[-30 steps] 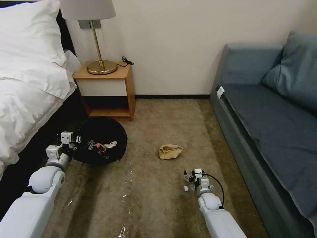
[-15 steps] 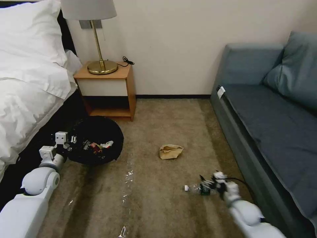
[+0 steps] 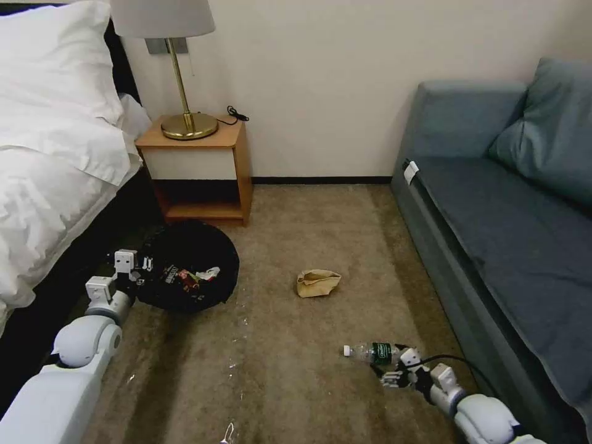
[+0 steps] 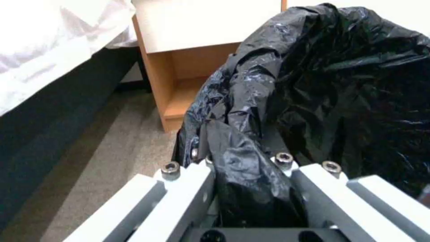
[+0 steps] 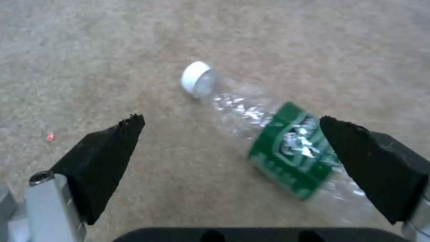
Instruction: Pick up the trash bin, then pick up the garbage on the floor and place it into the trash bin.
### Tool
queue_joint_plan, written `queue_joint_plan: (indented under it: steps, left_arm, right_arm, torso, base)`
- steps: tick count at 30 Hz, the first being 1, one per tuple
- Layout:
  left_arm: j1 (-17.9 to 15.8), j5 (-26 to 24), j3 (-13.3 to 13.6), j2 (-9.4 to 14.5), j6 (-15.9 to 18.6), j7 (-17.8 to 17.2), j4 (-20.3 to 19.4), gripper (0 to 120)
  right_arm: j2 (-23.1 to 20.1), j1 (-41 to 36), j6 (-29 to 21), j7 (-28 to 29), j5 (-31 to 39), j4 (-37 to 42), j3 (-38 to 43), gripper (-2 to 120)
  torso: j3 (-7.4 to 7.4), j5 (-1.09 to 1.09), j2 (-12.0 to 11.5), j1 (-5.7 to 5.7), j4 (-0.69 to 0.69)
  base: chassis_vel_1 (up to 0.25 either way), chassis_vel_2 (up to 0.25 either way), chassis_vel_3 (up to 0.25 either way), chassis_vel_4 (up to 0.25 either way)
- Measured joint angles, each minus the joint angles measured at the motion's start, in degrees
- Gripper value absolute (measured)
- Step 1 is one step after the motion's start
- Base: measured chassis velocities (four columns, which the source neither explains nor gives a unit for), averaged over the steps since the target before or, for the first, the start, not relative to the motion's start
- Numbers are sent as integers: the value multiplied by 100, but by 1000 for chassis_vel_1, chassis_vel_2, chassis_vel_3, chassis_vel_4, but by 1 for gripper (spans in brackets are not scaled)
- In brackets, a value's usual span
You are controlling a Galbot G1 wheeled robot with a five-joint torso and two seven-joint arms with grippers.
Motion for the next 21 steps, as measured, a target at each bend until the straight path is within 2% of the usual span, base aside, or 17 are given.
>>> queue_joint_plan:
  steps: [12,21]
  left_arm:
    - [124,84,-102,-144,-62,0,-21,4]
    - [0,115,88,-226,-125,15,69,4]
  right_arm:
    - [323,734,525,-253,-88,-1064,-375,100]
    - [488,926,548,-313,-75,-1424,-305,100]
  torso:
    - [0,-2,0,0,1]
    - [0,-1,0,0,0]
  base:
    - [0,0,0,0]
    - [0,0,0,0]
